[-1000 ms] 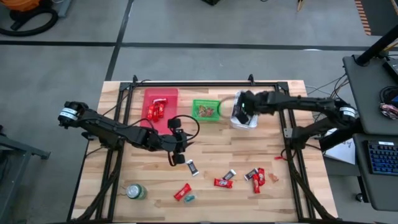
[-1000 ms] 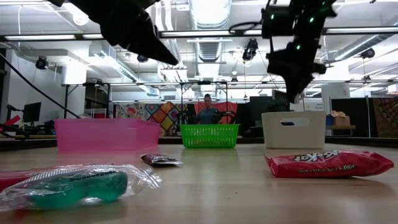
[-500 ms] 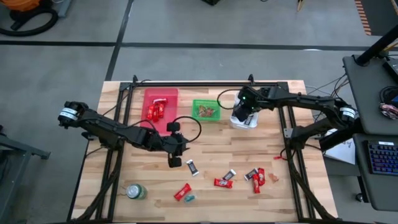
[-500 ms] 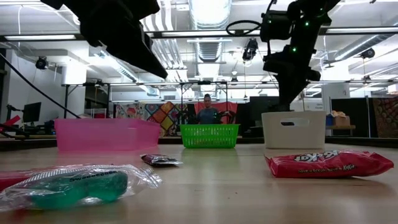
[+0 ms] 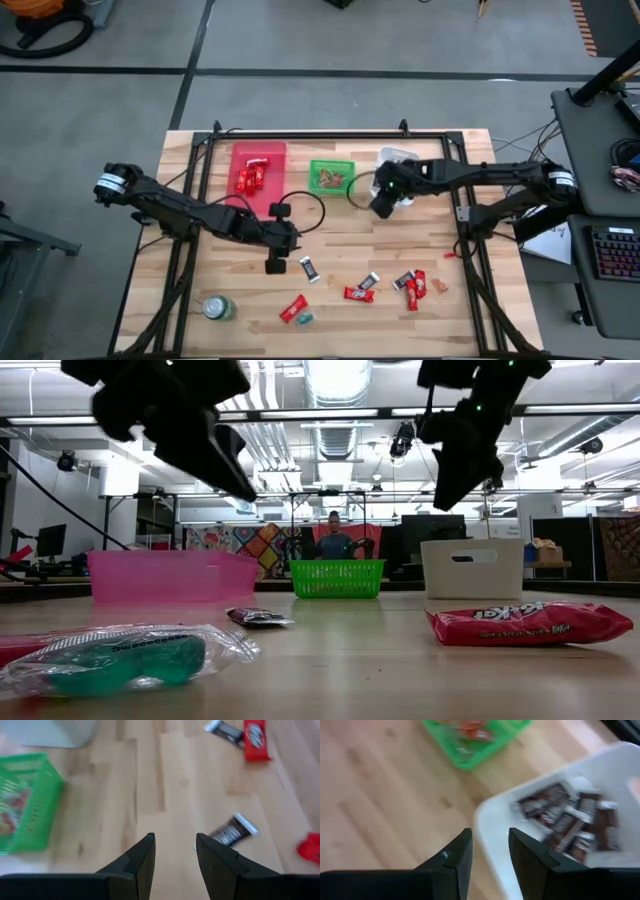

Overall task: Sort candy
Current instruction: Put the red chocolate bar into the pink bin

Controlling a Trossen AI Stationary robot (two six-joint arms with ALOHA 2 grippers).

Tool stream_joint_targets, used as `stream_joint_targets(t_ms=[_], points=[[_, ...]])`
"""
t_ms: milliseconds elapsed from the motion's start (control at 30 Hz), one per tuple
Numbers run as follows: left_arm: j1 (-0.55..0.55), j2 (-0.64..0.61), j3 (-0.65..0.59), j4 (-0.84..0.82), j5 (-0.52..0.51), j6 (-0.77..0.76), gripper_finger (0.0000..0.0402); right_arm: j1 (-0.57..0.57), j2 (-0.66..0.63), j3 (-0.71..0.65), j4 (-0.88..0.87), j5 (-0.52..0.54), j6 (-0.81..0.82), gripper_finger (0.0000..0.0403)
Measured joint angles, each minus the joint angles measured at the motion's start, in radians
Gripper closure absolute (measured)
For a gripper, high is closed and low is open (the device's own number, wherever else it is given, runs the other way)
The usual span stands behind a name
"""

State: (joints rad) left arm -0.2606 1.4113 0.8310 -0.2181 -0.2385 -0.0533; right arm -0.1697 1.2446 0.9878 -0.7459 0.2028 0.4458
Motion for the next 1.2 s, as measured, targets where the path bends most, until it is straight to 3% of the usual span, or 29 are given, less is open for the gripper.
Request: stream_joint_targets(t_ms=[433,667,867,1000,1200], points=[[-0.056,0.004,-0.087,0.135,0.023,0.020,0.0274,0.306,0.001,-0.001,0.180,0.012,0.008,0.0282],[-0.140,0.004,-0.087,0.135,0.023,-0.032,0.0238,0.433,0.001,-0.003,0.215,0.137,0.017,0.0282],[-0.207,0.004,-0.087,0.136,0.022,-0.292,0.0188,0.476,0.002,-0.003,0.248,0.191,0.029,0.0282],[-0.231,0.027,-0.065,0.137,0.021,-0.504,0.0181,0.480,0.002,-0.007,0.266,0.192,0.020,0.0282],[-0.270,0.178,0.024,0.131,0.020,-0.540,0.0192,0.480,0.002,-0.022,0.267,0.193,0.007,0.0282]])
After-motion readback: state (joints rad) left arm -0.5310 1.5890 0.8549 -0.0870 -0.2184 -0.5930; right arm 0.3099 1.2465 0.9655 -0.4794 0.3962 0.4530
